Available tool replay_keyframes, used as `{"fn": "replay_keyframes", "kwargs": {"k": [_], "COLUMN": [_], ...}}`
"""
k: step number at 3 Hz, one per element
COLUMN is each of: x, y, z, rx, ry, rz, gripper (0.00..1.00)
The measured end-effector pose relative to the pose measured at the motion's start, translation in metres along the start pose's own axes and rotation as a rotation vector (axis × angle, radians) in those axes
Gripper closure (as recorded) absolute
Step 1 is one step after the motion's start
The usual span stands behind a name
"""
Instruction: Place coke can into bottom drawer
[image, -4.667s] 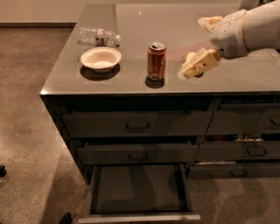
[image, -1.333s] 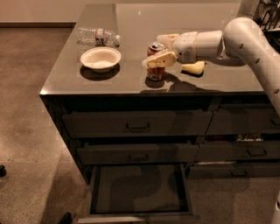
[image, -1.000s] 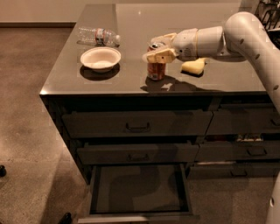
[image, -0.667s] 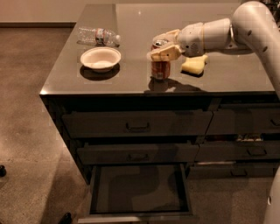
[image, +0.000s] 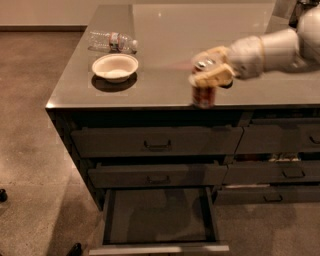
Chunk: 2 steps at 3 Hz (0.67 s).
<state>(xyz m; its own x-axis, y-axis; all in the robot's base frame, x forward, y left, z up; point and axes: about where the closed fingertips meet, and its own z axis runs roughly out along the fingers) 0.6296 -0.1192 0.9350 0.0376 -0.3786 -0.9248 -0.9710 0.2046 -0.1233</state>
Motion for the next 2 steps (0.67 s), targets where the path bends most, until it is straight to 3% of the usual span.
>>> {"fn": "replay_keyframes", "kwargs": {"k": [1,2], "x": [0.012,0.048], "y": [0.045,0.087], "z": [-0.028,-0.058], "rx": [0.038,0.104], "ry": [-0.07,-0.101], "rz": [-0.027,-0.042], "gripper": [1.0,1.0]}}
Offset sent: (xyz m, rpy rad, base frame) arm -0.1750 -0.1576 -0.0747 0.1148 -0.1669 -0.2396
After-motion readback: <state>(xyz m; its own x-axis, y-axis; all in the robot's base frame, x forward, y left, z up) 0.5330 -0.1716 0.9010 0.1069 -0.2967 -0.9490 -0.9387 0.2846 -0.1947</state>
